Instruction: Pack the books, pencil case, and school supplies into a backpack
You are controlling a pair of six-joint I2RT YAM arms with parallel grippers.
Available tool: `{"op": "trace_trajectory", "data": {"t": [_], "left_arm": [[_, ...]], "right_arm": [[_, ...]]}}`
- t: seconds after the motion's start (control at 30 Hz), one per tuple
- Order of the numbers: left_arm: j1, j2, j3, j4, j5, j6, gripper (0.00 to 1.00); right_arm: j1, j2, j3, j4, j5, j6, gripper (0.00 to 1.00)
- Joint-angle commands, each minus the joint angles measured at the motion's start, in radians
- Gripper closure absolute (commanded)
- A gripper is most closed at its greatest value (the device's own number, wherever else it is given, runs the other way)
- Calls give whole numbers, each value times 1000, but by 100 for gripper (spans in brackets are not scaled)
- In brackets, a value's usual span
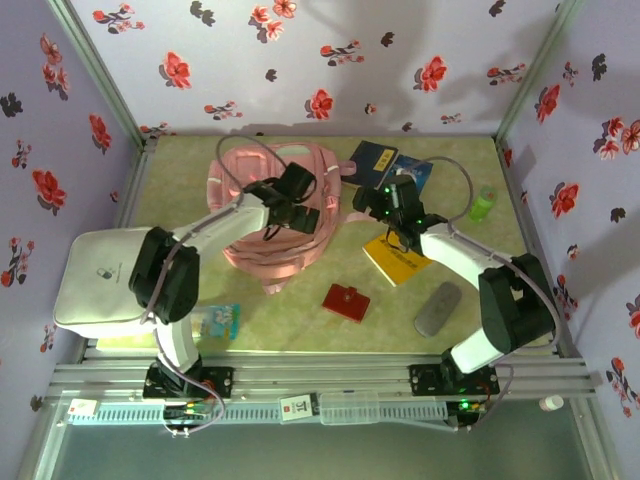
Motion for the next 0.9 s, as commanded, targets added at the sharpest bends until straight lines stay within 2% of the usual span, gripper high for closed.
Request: {"op": "trace_trajectory", "data": {"t": [0.0,0.07,0.13,0.3,0.37,0.67,0.87], "left_arm": [[-42,85,92,-110,-99,83,14],[-60,134,145,-146,-132,92,17],[-70,173,188,-170,-163,94,25],[-80,241,250,-198,-168,99,37],[-84,269,272,-211,-172,100,46],[-98,343,306,-229,-207,113,50],[-99,369,321,-233,-263,130,66]], "right_arm": [[-28,-29,-18,-29,70,-14,1],[-52,-29,-14,-64,56,16,1],[-87,-31,-20,-67,6,34,1],[-116,-43,-57,-29,-55,44,2],[-119,-43,-59,-30,-58,43,2],[-119,-43,-102,24,-84,91,2],[-119,-43,-134,81,-133,99,1]]}}
